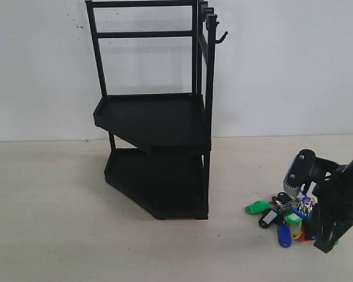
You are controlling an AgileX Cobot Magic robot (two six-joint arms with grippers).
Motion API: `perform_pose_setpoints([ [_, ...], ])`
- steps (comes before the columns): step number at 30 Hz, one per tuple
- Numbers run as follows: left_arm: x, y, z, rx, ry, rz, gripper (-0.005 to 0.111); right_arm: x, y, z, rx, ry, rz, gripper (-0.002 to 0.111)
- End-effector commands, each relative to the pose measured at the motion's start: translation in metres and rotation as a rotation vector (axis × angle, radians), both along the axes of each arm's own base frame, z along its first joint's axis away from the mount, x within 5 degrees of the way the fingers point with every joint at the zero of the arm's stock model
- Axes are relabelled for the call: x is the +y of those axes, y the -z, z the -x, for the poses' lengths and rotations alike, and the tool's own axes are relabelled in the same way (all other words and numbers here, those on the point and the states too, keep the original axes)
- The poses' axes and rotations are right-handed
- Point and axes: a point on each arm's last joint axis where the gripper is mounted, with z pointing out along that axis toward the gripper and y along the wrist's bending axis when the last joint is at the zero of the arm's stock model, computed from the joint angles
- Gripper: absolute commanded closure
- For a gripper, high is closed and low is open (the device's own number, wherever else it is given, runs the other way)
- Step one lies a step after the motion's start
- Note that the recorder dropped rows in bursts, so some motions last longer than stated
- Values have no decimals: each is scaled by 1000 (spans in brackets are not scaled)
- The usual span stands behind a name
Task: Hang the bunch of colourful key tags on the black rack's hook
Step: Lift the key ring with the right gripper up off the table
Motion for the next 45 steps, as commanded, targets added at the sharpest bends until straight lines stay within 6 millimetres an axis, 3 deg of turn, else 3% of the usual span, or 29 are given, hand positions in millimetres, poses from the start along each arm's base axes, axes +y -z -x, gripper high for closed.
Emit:
perform_pose_setpoints([
  [1, 0, -2, 0, -19, -7, 18, 102, -1, 11, -3, -2, 13, 5, 89],
  [8, 0, -2, 0, -19, -7, 18, 102, -3, 7, -11, -74, 57, 3, 91],
  [12, 0, -2, 0, -19, -7, 18, 102, -3, 7, -11, -74, 59, 2, 108],
  [19, 0, -2, 0, -19, -7, 18, 102, -3, 3, -10, -85, 67, -2, 108],
  [25, 0, -2, 0, -19, -7, 18, 102, -2, -24, -11, -182, 107, -26, 108],
  [33, 0, -2, 0, -19, -7, 18, 102, 6, -52, -10, -245, 338, -266, 108],
  [36, 0, -2, 0, -19, -7, 18, 102, 15, -71, -7, -240, 496, -485, 108],
  [39, 0, -2, 0, -19, -7, 18, 102, 23, -95, 2, -236, 530, -624, 108],
  [42, 0, -2, 0, -19, -7, 18, 102, 24, -130, 15, -316, 555, -703, 108],
  [45, 0, -2, 0, -19, -7, 18, 102, 21, -181, 39, -507, 536, -729, 108],
])
